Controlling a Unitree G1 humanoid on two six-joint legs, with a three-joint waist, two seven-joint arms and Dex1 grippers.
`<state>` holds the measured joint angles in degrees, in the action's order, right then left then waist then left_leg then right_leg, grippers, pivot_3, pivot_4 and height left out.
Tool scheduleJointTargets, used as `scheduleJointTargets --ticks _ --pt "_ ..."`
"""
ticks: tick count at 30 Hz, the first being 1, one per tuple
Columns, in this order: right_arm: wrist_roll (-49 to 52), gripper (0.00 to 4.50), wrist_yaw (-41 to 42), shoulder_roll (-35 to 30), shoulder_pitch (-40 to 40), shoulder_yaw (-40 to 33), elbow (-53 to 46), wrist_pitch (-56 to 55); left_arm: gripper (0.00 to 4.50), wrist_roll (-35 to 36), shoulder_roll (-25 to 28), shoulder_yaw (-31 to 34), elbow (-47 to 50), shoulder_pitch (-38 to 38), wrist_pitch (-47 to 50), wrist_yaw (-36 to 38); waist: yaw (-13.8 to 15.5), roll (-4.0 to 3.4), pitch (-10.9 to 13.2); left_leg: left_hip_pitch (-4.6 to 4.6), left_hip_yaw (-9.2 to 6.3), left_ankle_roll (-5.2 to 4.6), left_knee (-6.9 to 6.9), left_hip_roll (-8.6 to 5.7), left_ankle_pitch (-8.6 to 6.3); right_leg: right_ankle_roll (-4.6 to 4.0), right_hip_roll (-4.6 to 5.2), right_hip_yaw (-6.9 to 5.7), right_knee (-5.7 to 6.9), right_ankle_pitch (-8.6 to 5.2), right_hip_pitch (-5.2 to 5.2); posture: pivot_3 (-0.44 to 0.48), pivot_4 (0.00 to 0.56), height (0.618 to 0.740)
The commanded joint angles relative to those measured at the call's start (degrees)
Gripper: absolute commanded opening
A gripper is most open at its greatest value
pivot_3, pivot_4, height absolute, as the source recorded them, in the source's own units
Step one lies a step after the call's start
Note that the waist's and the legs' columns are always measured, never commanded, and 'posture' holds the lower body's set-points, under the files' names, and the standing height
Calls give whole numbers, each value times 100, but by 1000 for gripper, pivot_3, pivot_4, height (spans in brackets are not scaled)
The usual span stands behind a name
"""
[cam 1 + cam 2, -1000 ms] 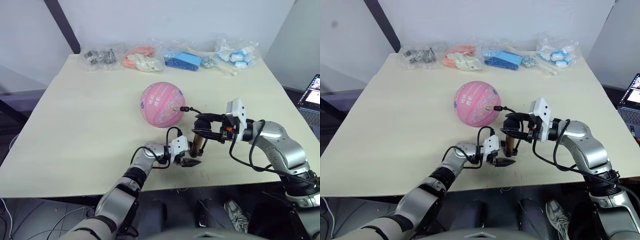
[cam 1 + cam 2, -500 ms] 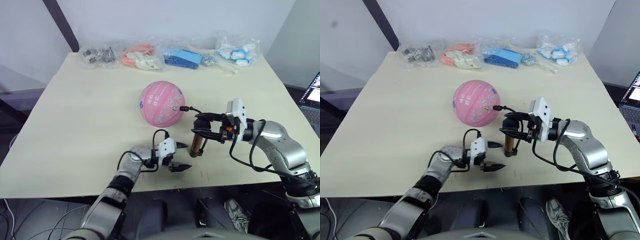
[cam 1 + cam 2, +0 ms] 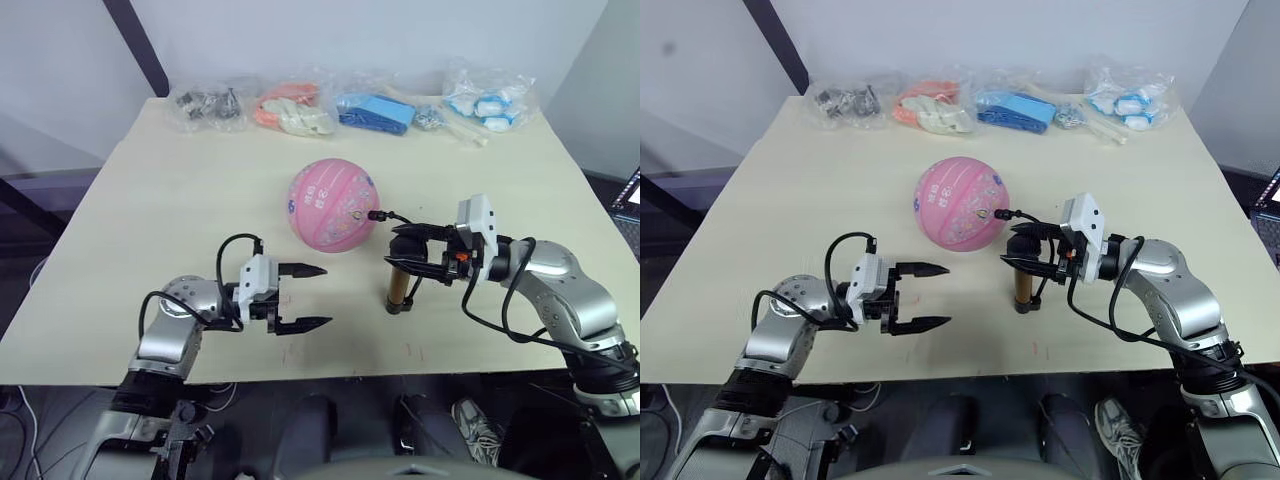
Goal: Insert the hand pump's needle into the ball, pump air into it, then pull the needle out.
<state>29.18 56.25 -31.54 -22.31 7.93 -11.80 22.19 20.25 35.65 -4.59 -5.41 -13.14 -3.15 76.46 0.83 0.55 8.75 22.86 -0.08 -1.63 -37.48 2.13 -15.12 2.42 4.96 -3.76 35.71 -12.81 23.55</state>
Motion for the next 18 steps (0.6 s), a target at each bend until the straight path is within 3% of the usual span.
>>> scheduleJointTargets --ticks 1,5,18 --pt "-154 2092 123 -278 78 -162 321 94 4428 658 425 644 382 122 151 325 -11 18 11 0 1 0 0 -1 0 0 0 0 0 0 0 0 150 740" --pt "-196 2092 390 -609 -233 -265 307 74 4428 869 499 781 553 159 244 352 4 -16 53 2 7 1 -1 -1 1 0 -6 5 0 1 1 0 150 740" --pt "-297 2092 1223 -1511 -1293 -294 541 191 4428 1073 496 866 787 5 483 275 0 10 157 24 63 4 -2 -6 3 4 -8 20 1 29 20 0 150 740"
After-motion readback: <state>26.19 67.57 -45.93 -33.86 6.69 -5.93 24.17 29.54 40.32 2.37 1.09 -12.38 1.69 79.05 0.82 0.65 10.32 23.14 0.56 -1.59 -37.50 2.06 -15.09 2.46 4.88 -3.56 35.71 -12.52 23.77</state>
